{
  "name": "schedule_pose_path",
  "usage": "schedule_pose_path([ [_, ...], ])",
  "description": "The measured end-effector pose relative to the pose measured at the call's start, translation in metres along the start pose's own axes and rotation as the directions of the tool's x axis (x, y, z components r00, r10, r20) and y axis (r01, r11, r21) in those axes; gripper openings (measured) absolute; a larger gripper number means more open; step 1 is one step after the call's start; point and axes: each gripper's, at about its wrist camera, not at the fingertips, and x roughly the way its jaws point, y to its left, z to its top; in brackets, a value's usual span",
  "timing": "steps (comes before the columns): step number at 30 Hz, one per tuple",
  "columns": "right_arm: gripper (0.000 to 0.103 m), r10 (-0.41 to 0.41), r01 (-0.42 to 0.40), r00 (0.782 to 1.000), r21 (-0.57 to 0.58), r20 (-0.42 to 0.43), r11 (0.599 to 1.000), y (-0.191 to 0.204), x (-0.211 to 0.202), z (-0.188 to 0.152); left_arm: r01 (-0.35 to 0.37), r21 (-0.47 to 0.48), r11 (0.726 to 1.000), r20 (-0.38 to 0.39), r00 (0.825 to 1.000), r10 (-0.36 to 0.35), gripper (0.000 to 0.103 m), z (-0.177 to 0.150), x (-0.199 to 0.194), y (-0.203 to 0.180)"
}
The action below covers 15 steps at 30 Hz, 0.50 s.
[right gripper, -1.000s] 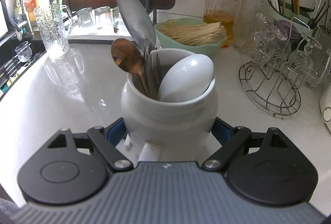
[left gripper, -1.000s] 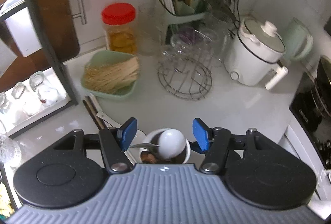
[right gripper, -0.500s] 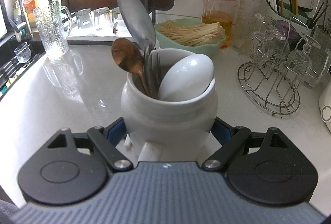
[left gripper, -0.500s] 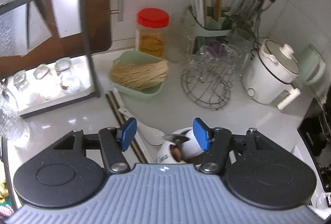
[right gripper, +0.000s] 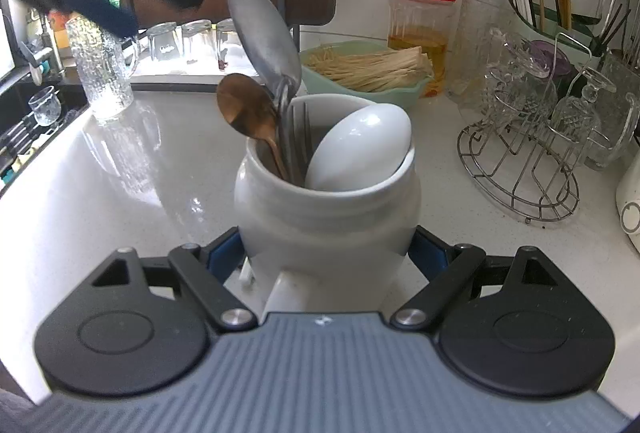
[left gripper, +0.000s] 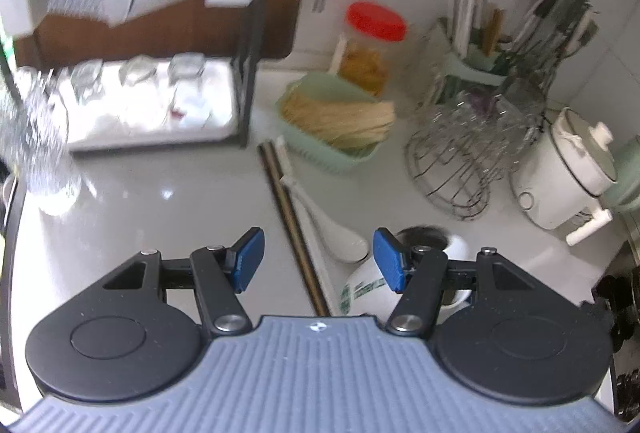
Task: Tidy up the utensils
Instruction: 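Move the left tool to the white ceramic spoon on the counter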
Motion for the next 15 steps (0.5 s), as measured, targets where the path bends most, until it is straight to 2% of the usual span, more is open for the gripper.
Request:
schedule_pose_path([
  [7, 0.09, -0.01, 0.01, 1.0, 0.009, -0.006, 1.0, -0.006, -0.005, -0.003, 0.033, -0.124, 0.992, -0.038, 0.999, -0.038, 0.066, -0.008, 0.031, 0.029],
  [11, 0.09, -0.016, 0.016, 1.0, 0.006, -0.022, 1.0, -0.012, -0.009, -0.005, 0.038, -0.151, 0.988, -0.055, 0.997, -0.046, 0.065, -0.005, 0.054, 0.035],
  [15, 0.09, -0.014, 0.014, 0.999, 0.001, -0.037, 1.0, -0.02, -0.011, -0.006, 0.085, -0.177, 0.98, -0.078, 0.992, -0.1, 0.064, 0.001, 0.085, 0.035],
])
